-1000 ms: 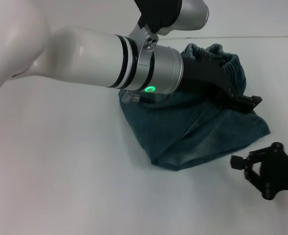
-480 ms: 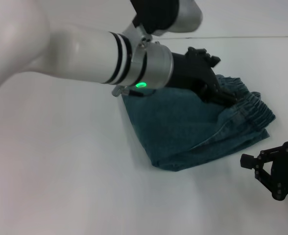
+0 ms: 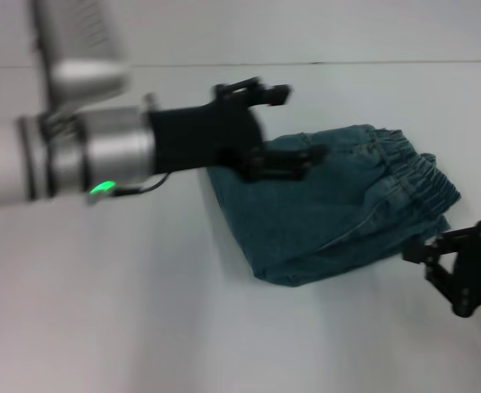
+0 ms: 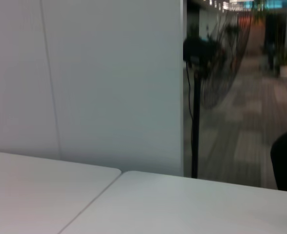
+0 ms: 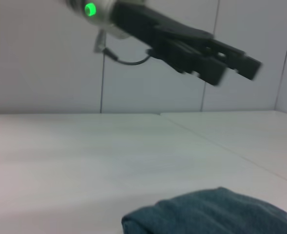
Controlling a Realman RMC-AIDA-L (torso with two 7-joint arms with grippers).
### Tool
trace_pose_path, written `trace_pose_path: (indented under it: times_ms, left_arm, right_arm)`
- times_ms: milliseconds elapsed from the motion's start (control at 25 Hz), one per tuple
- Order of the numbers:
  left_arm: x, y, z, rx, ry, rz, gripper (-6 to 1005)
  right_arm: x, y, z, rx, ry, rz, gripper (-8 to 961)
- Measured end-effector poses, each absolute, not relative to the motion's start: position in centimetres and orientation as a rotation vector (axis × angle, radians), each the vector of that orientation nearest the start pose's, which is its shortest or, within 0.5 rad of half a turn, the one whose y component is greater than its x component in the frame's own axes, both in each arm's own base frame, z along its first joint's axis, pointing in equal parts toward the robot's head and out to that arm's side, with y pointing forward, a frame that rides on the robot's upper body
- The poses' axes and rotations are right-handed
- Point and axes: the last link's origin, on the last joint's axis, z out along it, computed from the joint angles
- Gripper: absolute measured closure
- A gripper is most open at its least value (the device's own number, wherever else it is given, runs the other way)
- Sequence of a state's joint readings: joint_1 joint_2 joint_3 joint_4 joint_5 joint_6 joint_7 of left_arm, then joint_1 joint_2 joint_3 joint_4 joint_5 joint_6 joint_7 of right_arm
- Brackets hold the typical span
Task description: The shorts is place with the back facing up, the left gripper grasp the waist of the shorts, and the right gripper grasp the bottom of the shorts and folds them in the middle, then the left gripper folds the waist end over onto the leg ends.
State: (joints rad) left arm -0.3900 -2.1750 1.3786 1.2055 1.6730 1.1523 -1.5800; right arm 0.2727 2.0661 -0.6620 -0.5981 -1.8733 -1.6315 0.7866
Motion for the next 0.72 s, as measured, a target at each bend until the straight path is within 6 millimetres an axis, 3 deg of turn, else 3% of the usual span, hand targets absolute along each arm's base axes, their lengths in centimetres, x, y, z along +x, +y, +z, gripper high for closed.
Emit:
trace_pose_path:
  times_ms: [320, 520, 720]
  left_arm:
    - [-25.4, 29.0, -1.2, -2.469, -0.325, -1.015, 62]
    - [-29.3, 25.9, -1.6, -2.377, -0.364, -0.963, 63]
    - [-31.2, 23.3, -2.1, -2.337, -0.4, -0.933, 63]
  right_arm:
    - [30.7, 26.8, -2.8, -2.604, 0.196, 0.731, 946]
    - [29.9, 26.3, -4.4, -2.599, 0.127, 0.782, 874]
    - [29.5, 26.3, -5.1, -2.608, 0.114, 0.797, 783]
